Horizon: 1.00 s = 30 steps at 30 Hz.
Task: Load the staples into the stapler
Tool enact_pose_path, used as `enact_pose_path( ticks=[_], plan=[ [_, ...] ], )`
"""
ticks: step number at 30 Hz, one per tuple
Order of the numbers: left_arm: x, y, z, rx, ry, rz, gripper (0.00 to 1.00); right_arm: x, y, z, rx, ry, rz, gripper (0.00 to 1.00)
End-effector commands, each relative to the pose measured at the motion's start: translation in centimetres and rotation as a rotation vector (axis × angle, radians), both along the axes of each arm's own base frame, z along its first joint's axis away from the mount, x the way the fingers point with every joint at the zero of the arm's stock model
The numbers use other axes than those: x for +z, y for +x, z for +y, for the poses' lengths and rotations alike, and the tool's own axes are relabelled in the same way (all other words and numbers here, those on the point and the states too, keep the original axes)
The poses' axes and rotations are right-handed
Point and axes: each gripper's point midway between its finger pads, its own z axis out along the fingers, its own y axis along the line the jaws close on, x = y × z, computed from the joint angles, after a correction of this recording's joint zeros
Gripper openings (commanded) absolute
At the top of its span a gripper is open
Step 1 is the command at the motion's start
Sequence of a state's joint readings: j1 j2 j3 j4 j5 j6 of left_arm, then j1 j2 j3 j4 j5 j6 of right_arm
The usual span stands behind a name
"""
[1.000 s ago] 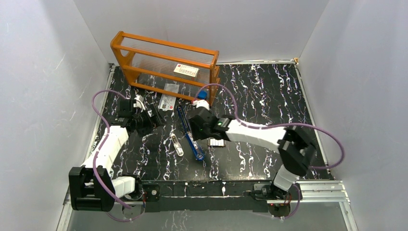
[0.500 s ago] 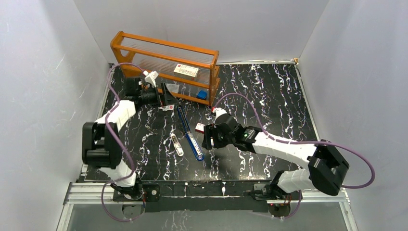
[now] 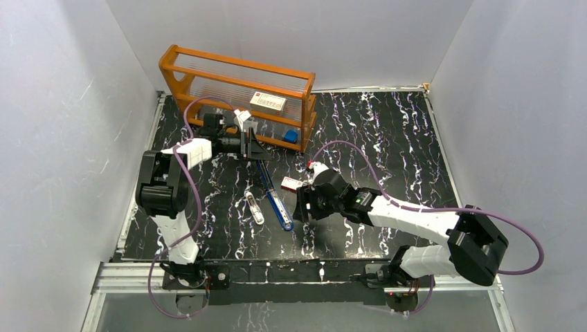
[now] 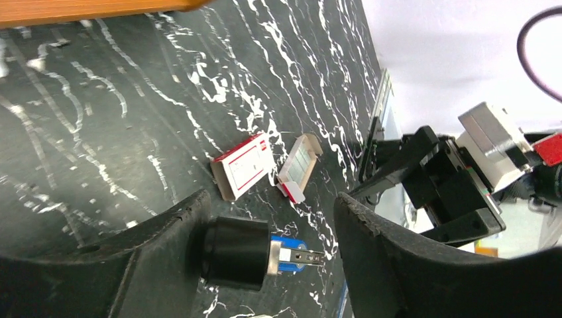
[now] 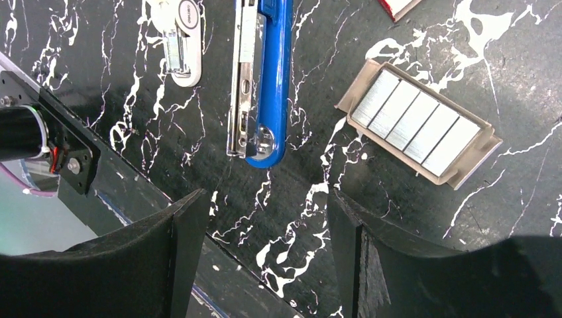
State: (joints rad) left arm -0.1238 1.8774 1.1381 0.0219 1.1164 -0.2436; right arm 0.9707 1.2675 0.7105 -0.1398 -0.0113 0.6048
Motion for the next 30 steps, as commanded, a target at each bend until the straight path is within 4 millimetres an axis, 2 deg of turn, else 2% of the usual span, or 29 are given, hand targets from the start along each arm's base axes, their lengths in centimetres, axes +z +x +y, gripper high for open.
enact_pose_path(
  ticks=[1, 3, 9, 12, 13, 16, 18, 30],
  plan=[
    [1.9, -1.3, -1.0, -0.079, -0.035, -0.048, 0.63, 1.7, 0.2, 0.5, -0.007, 0.067, -0.029, 0.74],
    [1.9, -1.5, -0.8, -0.077, -0.021, -0.059, 0.61, 1.6, 0.1, 0.5, -0.005, 0.066, -0.024, 0.74],
    [0.1, -2.7, 0.2, -0.08, 0.082, -0.042, 0.58, 1.1, -0.1, 0.6, 0.01, 0.059, -0.006, 0.74],
    [0.4, -2.8, 0.4, -0.081, 0.098, -0.061, 0.56, 0.7, -0.4, 0.7, 0.034, 0.052, -0.001, 0.74],
    [0.7, -2.8, 0.4, -0.081, 0.095, -0.068, 0.53, 0.6, -0.6, 0.8, 0.05, 0.052, 0.001, 0.74],
    [1.4, -2.7, 0.3, -0.084, 0.086, -0.09, 0.33, 0.6, -0.8, 0.9, 0.077, 0.051, -0.007, 0.73],
    [1.5, -2.7, 0.4, -0.077, 0.096, -0.098, 0.28, 0.5, -0.6, 0.7, 0.074, 0.044, -0.017, 0.73],
    [3.0, -2.9, 2.1, 0.093, 0.279, -0.292, 0.27, -0.3, 0.9, -0.5, -0.02, -0.016, -0.058, 0.73]
  ],
)
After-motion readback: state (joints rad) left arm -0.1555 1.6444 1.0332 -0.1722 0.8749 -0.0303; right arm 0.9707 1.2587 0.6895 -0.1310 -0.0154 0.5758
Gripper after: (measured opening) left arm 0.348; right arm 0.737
